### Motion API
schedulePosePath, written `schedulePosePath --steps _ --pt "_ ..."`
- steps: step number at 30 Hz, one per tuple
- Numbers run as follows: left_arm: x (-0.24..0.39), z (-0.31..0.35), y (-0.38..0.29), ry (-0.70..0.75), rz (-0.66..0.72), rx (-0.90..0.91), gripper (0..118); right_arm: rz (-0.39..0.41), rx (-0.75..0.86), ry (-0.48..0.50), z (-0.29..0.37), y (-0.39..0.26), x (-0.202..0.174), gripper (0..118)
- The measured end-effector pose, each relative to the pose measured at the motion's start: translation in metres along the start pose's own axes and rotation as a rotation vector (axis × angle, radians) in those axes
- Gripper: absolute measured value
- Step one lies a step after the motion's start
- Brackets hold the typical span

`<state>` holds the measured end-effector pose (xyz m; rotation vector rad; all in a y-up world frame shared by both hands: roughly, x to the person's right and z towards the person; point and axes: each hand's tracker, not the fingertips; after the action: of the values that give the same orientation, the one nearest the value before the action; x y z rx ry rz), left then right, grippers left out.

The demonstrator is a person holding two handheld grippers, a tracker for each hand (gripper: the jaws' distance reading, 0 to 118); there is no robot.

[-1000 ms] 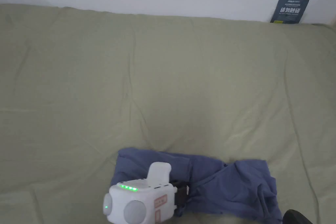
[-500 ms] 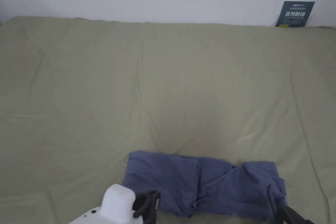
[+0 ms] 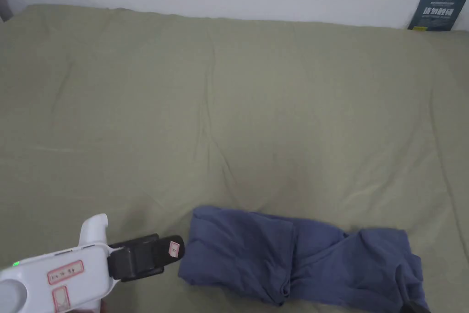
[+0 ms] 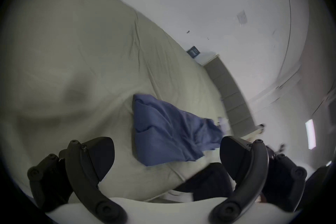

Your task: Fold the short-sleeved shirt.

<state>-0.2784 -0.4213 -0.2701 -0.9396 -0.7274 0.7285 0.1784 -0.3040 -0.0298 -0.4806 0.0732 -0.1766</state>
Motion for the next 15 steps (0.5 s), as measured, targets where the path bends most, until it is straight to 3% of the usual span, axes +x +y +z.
schedulePosePath --steps 2,6,8,15 --pt "-0.027 -0.012 0.007 -0.042 0.119 -0.057 117 -0.001 -0.009 -0.004 -0.004 0.001 -0.001 0" --pt "-0.091 -0.056 0.008 -0.282 0.380 -0.179 117 0.014 -0.029 -0.005 -0.010 0.005 -0.004 0" --pt "-0.099 -0.071 0.013 -0.453 0.367 -0.135 116 0.019 -0.032 -0.006 -0.012 0.007 -0.005 0" --pt "-0.084 -0.139 0.021 -0.532 0.285 -0.252 117 0.017 -0.048 -0.017 -0.021 0.010 -0.004 0"
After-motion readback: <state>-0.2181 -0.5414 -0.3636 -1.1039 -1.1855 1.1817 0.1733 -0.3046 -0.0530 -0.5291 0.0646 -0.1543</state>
